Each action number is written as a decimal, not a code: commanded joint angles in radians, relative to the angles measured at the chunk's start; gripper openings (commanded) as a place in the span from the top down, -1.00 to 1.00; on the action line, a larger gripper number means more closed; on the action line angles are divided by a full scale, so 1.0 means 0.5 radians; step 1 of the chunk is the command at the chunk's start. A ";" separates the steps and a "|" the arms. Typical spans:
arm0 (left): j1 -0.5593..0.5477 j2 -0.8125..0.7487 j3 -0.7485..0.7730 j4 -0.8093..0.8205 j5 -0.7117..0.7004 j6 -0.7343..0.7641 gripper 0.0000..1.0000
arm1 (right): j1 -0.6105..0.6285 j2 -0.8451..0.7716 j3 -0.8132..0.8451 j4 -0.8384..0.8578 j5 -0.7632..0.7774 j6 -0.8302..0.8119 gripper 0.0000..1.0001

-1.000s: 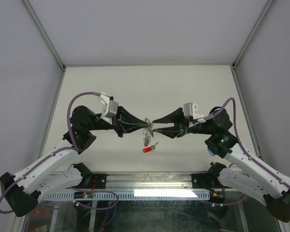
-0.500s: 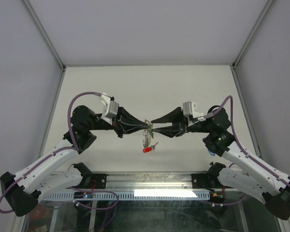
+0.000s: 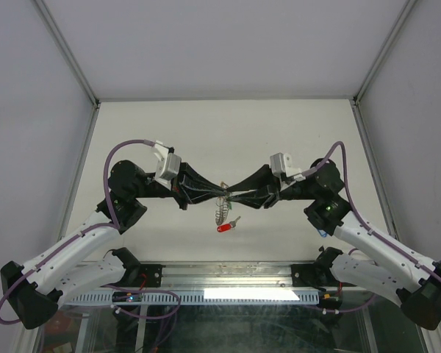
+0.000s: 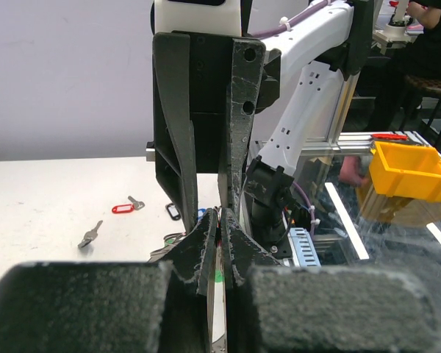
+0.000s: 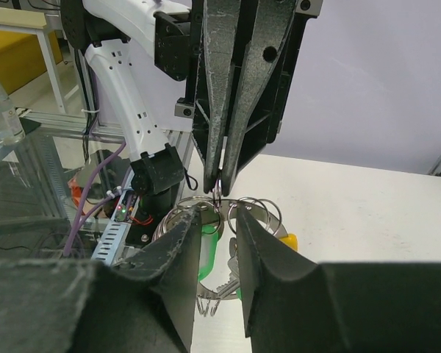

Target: Put the keys on the keyring

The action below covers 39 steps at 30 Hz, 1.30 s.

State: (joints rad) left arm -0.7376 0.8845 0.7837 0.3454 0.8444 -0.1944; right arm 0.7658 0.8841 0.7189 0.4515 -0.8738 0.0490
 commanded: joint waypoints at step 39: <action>0.017 -0.113 0.254 -0.576 -0.366 0.469 0.27 | 0.052 0.361 1.349 -2.483 0.502 -0.736 1.00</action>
State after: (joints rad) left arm -0.7376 0.8330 0.8772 0.1196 0.7223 -0.0193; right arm 0.7799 1.0195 1.2919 -0.5350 -0.7124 -0.2558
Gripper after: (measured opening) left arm 0.352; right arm 0.009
